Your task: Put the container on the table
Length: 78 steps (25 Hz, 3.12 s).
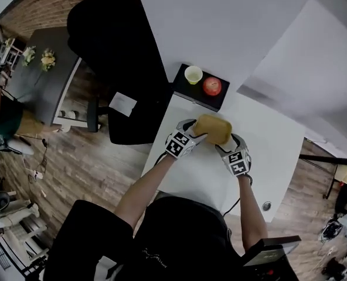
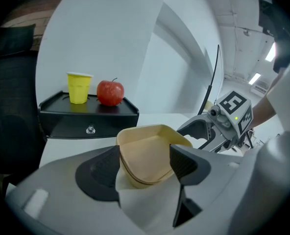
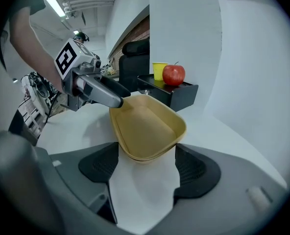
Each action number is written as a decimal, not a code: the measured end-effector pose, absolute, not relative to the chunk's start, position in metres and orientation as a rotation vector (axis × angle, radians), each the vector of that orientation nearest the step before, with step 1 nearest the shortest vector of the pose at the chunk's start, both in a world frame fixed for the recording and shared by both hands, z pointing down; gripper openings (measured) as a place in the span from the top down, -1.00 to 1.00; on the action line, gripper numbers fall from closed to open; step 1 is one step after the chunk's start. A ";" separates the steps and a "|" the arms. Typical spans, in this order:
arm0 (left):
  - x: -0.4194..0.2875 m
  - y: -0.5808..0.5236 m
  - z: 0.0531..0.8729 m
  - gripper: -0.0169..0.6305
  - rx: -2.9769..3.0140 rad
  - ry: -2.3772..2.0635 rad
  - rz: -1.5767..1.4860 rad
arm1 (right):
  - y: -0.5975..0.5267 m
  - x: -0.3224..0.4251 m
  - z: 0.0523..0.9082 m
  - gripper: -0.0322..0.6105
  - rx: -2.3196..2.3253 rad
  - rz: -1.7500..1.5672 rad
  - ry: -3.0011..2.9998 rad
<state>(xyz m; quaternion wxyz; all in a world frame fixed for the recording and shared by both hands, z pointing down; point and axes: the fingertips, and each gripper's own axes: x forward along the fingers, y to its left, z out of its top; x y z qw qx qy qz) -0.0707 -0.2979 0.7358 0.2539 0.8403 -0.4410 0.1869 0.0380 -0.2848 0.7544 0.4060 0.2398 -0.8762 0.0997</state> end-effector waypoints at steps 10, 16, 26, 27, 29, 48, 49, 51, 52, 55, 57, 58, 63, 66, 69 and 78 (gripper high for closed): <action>-0.081 -0.288 0.719 -0.02 2.310 -1.239 0.470 | -0.284 0.053 0.741 -0.27 0.693 0.313 -2.247; -0.077 -0.260 0.689 -0.02 2.363 -1.257 0.397 | -0.262 0.069 0.709 -0.26 0.845 0.325 -2.291; -0.060 -0.255 0.589 0.18 2.559 -1.354 0.212 | -0.256 0.052 0.602 -0.05 1.086 0.212 -2.524; -0.057 -0.257 0.575 0.20 2.589 -1.362 0.184 | -0.257 0.052 0.585 0.00 1.118 0.187 -2.550; -0.053 -0.262 0.543 0.27 2.653 -1.387 0.127 | -0.259 0.052 0.551 0.07 1.174 0.129 -2.603; -0.022 -0.237 0.305 0.53 3.102 -1.540 -0.326 | -0.236 0.035 0.341 0.47 1.409 -0.323 -2.827; -0.023 -0.235 0.295 0.54 3.120 -1.560 -0.350 | -0.236 0.034 0.334 0.48 1.421 -0.345 -2.826; -0.024 -0.234 0.282 0.60 3.143 -1.587 -0.395 | -0.236 0.032 0.326 0.50 1.443 -0.381 -2.826; -0.024 -0.234 0.282 0.62 3.144 -1.591 -0.407 | -0.237 0.032 0.325 0.50 1.450 -0.394 -2.823; -0.021 -0.235 0.298 0.64 3.125 -1.576 -0.386 | -0.237 0.033 0.331 0.53 1.459 -0.400 -2.812; -0.018 -0.232 0.315 0.66 3.105 -1.555 -0.330 | -0.236 0.035 0.339 0.54 1.456 -0.391 -2.807; -0.015 -0.230 0.323 0.67 3.098 -1.542 -0.306 | -0.235 0.037 0.345 0.56 1.459 -0.378 -2.801; -0.011 -0.228 0.366 0.72 3.069 -1.499 -0.170 | -0.235 0.048 0.378 0.60 1.492 -0.266 -2.735; -0.017 -0.229 0.384 0.73 3.038 -1.499 -0.113 | -0.235 0.045 0.392 0.62 1.481 -0.238 -2.713; -0.017 -0.229 0.391 0.74 3.028 -1.506 -0.116 | -0.235 0.042 0.404 0.64 1.472 -0.207 -2.704; -0.016 -0.233 0.431 0.77 2.932 -1.478 -0.014 | -0.236 0.042 0.441 0.69 1.440 -0.135 -2.672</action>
